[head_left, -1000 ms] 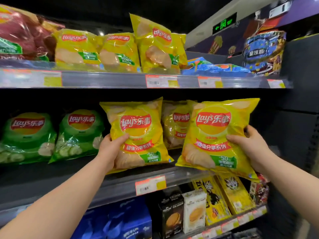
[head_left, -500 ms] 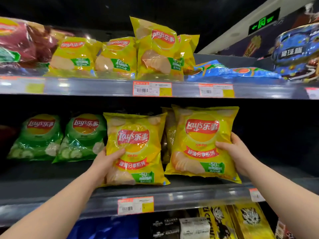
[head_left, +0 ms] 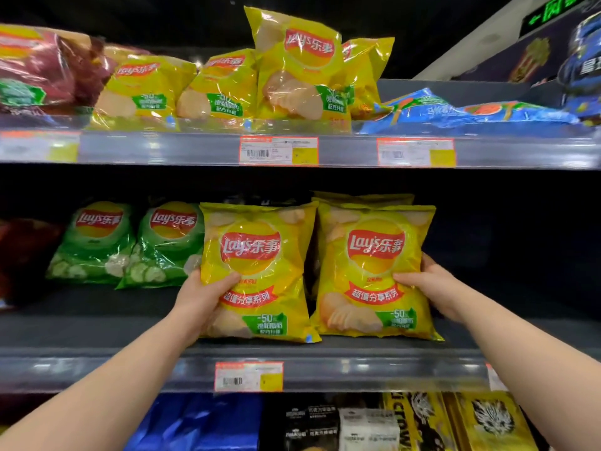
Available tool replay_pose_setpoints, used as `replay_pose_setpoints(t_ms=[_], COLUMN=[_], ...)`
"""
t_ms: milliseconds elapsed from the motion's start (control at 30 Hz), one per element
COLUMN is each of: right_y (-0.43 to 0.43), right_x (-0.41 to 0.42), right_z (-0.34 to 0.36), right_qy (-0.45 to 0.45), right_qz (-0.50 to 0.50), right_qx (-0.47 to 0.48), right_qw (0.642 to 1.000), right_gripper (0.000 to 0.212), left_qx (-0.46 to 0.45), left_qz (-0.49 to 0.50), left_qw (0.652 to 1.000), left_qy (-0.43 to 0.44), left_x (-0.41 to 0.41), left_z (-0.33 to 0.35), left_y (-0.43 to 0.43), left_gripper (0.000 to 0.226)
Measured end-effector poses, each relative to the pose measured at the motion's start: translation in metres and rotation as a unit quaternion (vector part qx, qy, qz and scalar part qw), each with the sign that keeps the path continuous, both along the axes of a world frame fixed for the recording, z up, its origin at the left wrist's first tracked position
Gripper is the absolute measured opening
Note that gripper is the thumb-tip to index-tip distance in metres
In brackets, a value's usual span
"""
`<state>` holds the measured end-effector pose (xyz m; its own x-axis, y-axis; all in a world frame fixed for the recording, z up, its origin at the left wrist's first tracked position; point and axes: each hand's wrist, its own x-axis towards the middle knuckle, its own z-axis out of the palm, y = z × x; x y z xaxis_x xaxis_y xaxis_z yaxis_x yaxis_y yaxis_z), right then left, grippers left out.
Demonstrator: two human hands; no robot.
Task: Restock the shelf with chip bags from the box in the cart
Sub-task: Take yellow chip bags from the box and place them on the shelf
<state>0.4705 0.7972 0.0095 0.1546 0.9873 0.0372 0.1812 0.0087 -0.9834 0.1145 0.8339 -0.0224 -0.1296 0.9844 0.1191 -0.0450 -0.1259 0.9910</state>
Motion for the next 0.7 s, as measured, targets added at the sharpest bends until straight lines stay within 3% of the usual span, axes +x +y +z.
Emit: replay_pose_setpoints(t_ms=[100, 333, 433, 500, 567, 700], right_y=[0.003, -0.003, -0.009, -0.016, -0.023, -0.033], right_x=[0.003, -0.005, -0.010, -0.016, -0.027, -0.063], right_z=[-0.001, 0.005, 0.013, 0.019, 0.022, 0.027], right_qy=[-0.024, -0.127, -0.270, -0.409, -0.527, -0.652], right_qz=[-0.019, -0.132, -0.193, -0.209, -0.187, -0.076], right_qx=[-0.007, 0.077, 0.133, 0.167, 0.201, 0.233], right_qw=[1.000, 0.980, 0.934, 0.873, 0.804, 0.718], right_gripper=[0.084, 0.115, 0.111, 0.096, 0.081, 0.066], left_qx=[-0.007, 0.000, 0.024, 0.050, 0.064, 0.077], left_qz=[-0.002, 0.042, 0.068, 0.100, 0.146, 0.214], left_qw=[1.000, 0.998, 0.994, 0.981, 0.943, 0.792], left_qy=[0.000, 0.047, 0.081, 0.160, 0.291, 0.567], left_x=[0.003, 0.002, 0.003, 0.001, -0.003, -0.010], left_z=[0.002, 0.007, 0.010, 0.012, 0.015, 0.022], left_y=[-0.001, -0.007, -0.014, -0.021, -0.029, -0.050], left_gripper=[0.040, 0.062, 0.075, 0.085, 0.091, 0.087])
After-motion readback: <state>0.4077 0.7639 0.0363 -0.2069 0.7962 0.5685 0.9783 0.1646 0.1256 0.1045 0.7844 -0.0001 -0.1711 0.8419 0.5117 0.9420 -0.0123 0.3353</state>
